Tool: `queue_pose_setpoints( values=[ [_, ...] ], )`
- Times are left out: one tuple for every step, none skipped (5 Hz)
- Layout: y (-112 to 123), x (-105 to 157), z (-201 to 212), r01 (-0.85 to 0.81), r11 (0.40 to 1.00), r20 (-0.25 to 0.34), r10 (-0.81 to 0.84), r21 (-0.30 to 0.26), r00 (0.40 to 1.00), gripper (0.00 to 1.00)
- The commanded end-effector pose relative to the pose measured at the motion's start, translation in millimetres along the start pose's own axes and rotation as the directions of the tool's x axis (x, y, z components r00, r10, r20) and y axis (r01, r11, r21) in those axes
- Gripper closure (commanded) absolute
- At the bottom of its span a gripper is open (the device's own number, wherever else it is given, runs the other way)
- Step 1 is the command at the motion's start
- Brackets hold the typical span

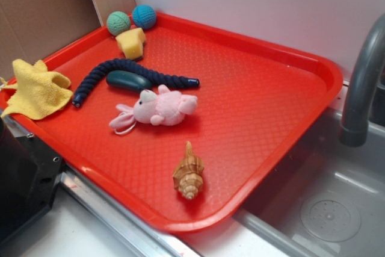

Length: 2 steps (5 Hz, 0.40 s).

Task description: Grab the shell.

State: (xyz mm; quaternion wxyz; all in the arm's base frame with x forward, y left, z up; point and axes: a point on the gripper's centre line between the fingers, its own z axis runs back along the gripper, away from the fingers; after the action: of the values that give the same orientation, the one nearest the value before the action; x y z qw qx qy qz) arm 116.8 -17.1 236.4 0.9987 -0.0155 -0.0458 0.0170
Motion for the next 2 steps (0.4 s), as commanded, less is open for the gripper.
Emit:
queue_pose_setpoints(
  values=[
    [0.0,0.0,0.0,0.0,1.0,0.0,0.0,0.0,1.0,0.0],
    [-49.0,3.3,-38.1,-0.081,0.992,-0.031,0.078,-0.099,0.996,0.0]
  ],
)
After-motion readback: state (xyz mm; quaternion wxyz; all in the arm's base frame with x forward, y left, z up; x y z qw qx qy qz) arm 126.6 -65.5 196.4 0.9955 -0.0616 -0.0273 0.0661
